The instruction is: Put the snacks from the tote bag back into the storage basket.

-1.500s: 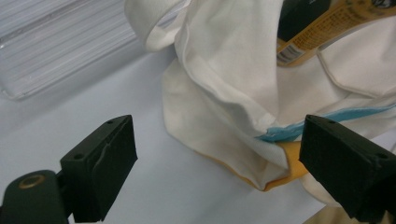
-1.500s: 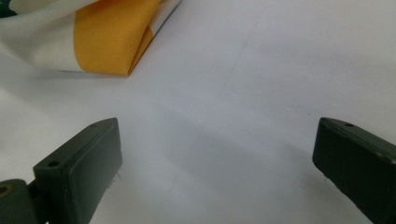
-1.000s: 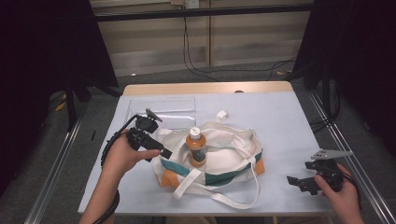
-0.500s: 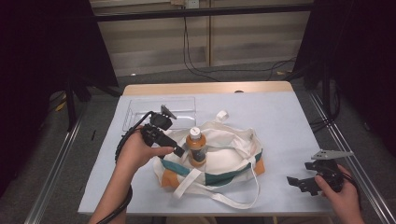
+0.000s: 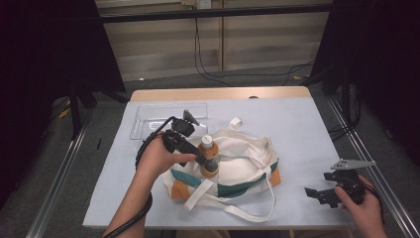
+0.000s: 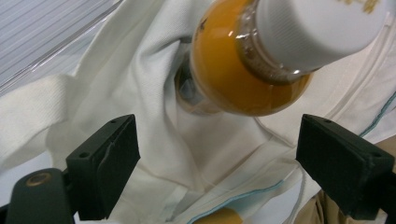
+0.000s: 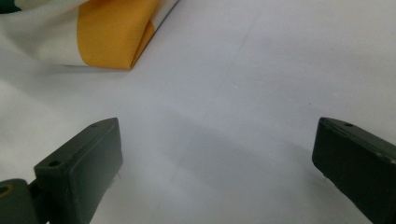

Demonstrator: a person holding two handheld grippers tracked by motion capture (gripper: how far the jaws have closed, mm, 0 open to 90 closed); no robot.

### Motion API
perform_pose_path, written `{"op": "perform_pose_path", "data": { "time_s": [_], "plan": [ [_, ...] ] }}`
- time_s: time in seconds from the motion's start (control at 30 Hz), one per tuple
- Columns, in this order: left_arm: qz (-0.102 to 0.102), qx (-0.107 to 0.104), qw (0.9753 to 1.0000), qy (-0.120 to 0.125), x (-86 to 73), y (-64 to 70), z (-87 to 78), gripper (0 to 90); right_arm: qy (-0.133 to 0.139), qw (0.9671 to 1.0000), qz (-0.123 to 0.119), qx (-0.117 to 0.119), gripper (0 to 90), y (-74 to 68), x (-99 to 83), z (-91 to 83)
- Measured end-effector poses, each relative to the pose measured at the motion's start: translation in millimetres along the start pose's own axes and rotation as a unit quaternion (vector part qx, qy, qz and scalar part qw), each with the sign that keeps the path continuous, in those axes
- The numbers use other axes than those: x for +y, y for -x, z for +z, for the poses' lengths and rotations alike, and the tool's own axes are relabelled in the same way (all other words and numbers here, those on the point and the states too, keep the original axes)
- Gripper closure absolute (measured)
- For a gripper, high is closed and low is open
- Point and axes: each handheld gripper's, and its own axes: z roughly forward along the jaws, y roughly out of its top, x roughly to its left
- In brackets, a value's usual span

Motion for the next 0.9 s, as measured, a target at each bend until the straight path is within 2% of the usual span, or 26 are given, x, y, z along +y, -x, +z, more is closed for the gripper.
{"op": "perform_pose_path", "data": {
  "time_s": [0.03, 0.27, 0.33, 0.37, 0.47, 0.7, 0.9],
  "plan": [
    [0.005, -0.001, 1.0000, 0.000, 0.9, 0.4, 0.9, 13.1, 0.000, 1.0000, -0.001, 0.000, 1.7, 0.2, -0.1, 0.0],
    [0.000, -0.006, 1.0000, 0.000, 4.8, 1.7, 6.7, 13.8, -0.001, 1.0000, 0.001, 0.000, 1.8, -1.0, 0.3, -0.4],
    [0.007, -0.004, 0.9999, -0.008, 7.4, 2.6, 8.7, 13.8, -0.002, 1.0000, -0.003, 0.002, 1.9, -1.4, 0.6, 0.2],
    [0.004, -0.003, 1.0000, -0.002, 8.0, 3.7, 10.1, 13.8, -0.001, 1.0000, -0.004, 0.002, 1.8, -1.3, 0.7, 0.4],
    [0.006, -0.004, 1.0000, -0.002, 10.3, 5.3, 11.1, 14.0, 0.000, 1.0000, -0.004, 0.001, 1.9, -0.9, 0.8, 0.3],
    [0.018, -0.001, 0.9998, -0.007, 20.1, 10.2, 15.3, 14.7, 0.003, 1.0000, -0.001, -0.001, 1.9, 0.9, 0.4, -0.9],
    [0.020, 0.003, 0.9997, -0.015, 25.5, 13.7, 21.3, 15.8, 0.002, 1.0000, -0.001, 0.001, 1.8, 0.6, 0.2, -0.7]
  ]
}}
